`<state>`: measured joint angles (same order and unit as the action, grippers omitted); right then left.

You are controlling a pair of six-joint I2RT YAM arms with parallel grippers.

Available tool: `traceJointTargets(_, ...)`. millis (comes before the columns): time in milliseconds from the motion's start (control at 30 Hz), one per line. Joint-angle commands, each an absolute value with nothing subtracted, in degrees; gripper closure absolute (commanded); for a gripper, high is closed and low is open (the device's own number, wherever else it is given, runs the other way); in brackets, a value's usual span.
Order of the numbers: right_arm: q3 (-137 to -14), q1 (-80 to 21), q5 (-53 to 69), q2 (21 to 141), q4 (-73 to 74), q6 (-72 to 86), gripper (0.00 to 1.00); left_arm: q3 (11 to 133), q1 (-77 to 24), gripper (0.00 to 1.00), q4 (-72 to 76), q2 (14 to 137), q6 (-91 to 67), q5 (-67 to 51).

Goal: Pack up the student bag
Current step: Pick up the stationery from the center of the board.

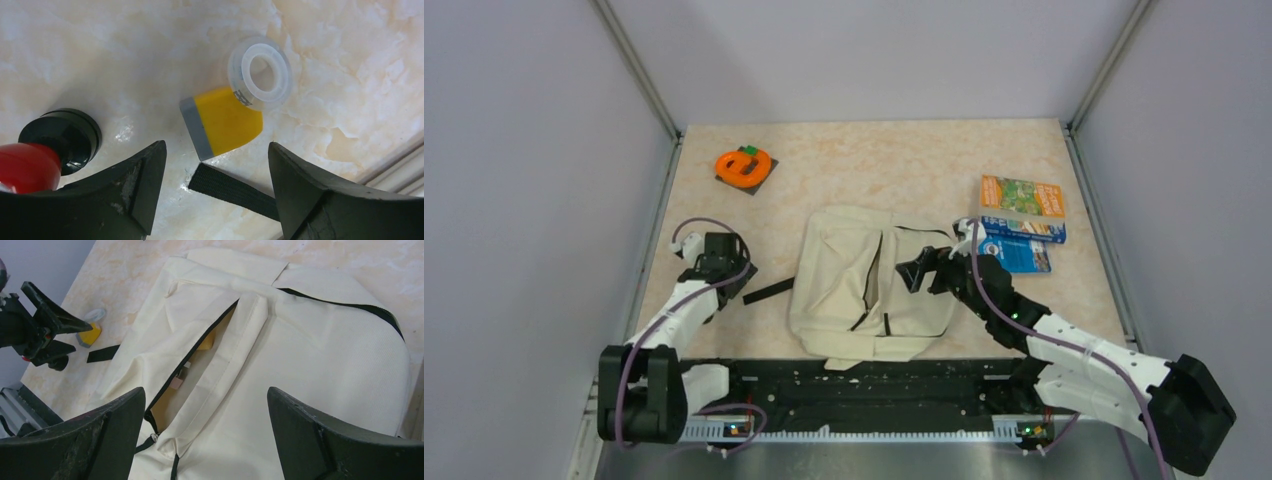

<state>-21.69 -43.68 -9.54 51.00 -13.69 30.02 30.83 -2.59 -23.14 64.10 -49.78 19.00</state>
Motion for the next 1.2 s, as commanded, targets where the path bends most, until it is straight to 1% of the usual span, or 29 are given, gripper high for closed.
traceJointTargets(0, -21.30, -43.07, -8.10, 49.64, -15.83, 29.69, 0.11, 31.13, -1.87, 0.23, -18.97, 67.20, -50.49, 18.44)
traceJointTargets(200, -21.19, -43.02, -8.05, 49.63, -16.04, 29.71, 0.11, 31.77, -1.83, 0.26, -18.37, 70.03, -50.32, 19.62)
traceJointTargets(400, -21.12, -43.02, -7.16, 49.89, -16.71, 29.83, 0.11, 33.27, -1.69, 0.26, -18.20, 72.20, -49.29, 20.10)
traceJointTargets(600, -21.00, -43.01, -6.62, 50.21, -17.07, 30.03, 0.11, 34.34, -1.17, 0.23, -17.56, 74.59, -48.49, 19.60)
traceJointTargets(700, -20.87, -43.00, -6.58, 50.22, -17.27, 29.99, 0.11, 34.68, -0.85, 0.23, -17.17, 75.83, -48.26, 19.05)
traceJointTargets(767, -20.76, -43.03, -6.59, 50.33, -17.39, 30.00, 0.11, 34.70, -0.79, 0.27, -16.97, 76.16, -48.37, 18.66)
traceJointTargets(967, -20.69, -42.98, -6.53, 50.50, -17.47, 30.06, 0.11, 34.69, -0.79, 0.43, -19.88, 75.30, -48.31, 19.08)
traceJointTargets(1100, -20.97, -42.98, -6.37, 50.36, -17.23, 30.00, 0.11, 33.33, -1.02, 0.51, -20.71, 73.10, -47.70, 15.82)
traceJointTargets(1167, -21.12, -42.98, -6.46, 50.32, -16.85, 30.05, 0.11, 32.34, -1.47, 0.53, -21.53, 71.25, -47.45, 14.71)
